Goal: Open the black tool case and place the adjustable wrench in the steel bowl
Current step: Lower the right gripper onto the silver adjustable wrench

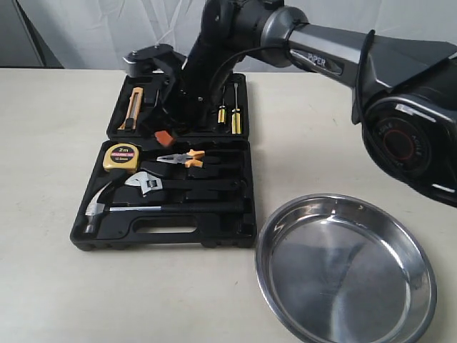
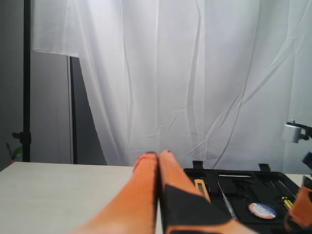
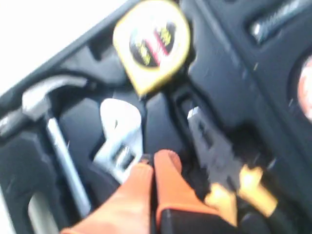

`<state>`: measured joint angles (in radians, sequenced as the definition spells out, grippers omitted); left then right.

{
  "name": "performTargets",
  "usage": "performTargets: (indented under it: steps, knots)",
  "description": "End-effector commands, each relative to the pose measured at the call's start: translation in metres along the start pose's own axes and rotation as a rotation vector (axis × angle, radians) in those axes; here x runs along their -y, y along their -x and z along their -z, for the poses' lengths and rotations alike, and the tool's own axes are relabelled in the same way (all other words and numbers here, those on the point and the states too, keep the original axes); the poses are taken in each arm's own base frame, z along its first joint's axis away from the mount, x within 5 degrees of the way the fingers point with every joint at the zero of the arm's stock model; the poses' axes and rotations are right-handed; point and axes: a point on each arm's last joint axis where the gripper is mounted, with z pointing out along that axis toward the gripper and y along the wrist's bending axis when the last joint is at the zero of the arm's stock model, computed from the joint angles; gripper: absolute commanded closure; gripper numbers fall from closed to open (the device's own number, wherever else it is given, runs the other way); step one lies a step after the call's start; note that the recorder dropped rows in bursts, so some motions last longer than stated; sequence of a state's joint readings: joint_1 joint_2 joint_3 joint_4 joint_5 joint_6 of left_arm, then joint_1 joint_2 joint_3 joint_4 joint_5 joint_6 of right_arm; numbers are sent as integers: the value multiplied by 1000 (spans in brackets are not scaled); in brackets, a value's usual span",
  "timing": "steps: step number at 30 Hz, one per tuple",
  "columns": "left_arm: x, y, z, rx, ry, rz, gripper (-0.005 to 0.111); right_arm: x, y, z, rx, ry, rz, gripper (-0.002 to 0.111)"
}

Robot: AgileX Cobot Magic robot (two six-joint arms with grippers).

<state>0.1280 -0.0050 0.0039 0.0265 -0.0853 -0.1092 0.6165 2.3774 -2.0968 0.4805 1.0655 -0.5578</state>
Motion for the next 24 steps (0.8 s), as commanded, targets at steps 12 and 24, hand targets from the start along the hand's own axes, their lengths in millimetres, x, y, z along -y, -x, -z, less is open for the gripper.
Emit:
performTargets:
  steps: [12,24]
  knots:
    - [0,1,0,4,-2,1,106,23,48,19,442,-533,211,108]
    - [0,1,0,4,-2,1,106,33,-2,9,-93,-566,6,108]
